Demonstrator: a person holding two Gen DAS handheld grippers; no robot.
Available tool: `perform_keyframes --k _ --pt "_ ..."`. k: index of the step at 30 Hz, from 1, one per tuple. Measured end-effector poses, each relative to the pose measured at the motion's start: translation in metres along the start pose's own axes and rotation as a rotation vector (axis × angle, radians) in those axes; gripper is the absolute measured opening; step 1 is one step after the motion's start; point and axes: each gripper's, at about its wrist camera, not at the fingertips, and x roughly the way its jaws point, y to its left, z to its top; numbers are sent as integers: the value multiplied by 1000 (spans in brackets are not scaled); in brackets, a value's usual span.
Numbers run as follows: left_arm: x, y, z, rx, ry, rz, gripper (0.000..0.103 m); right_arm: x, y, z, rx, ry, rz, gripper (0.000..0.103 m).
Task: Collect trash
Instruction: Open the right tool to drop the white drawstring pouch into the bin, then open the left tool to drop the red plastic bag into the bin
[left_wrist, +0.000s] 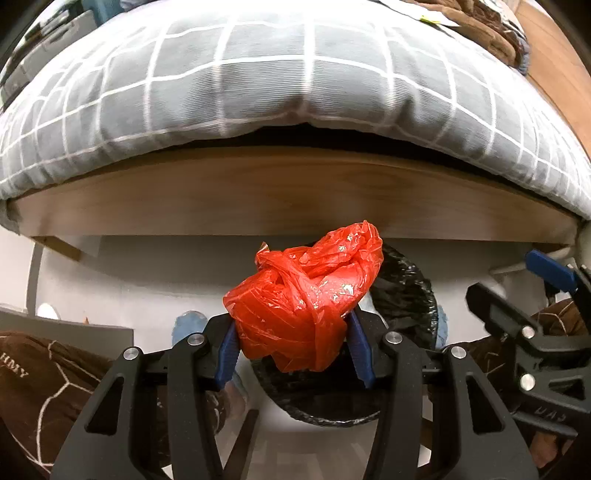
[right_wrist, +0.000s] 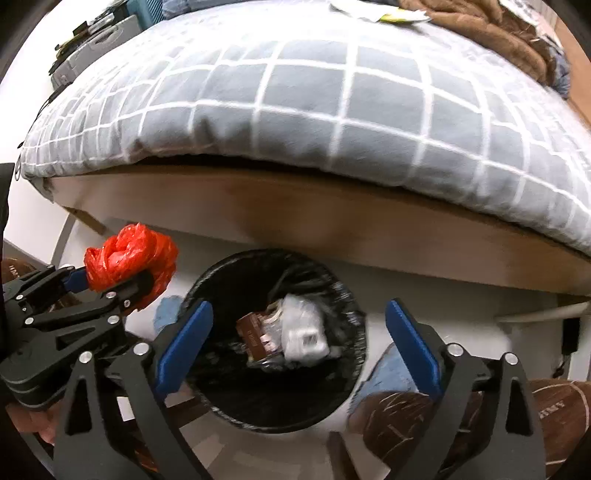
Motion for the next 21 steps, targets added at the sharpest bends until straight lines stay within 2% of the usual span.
perform_keyframes --k 4,12,21 --pt "1 -15 -2 31 2 -8 49 -5 -24 -5 35 1 -52 95" --pt "8 -33 -7 46 9 -31 49 -7 -60 7 139 -15 -72 95" --pt "18 -34 -13 75 15 -38 54 -11 -57 10 145 -23 -74 95"
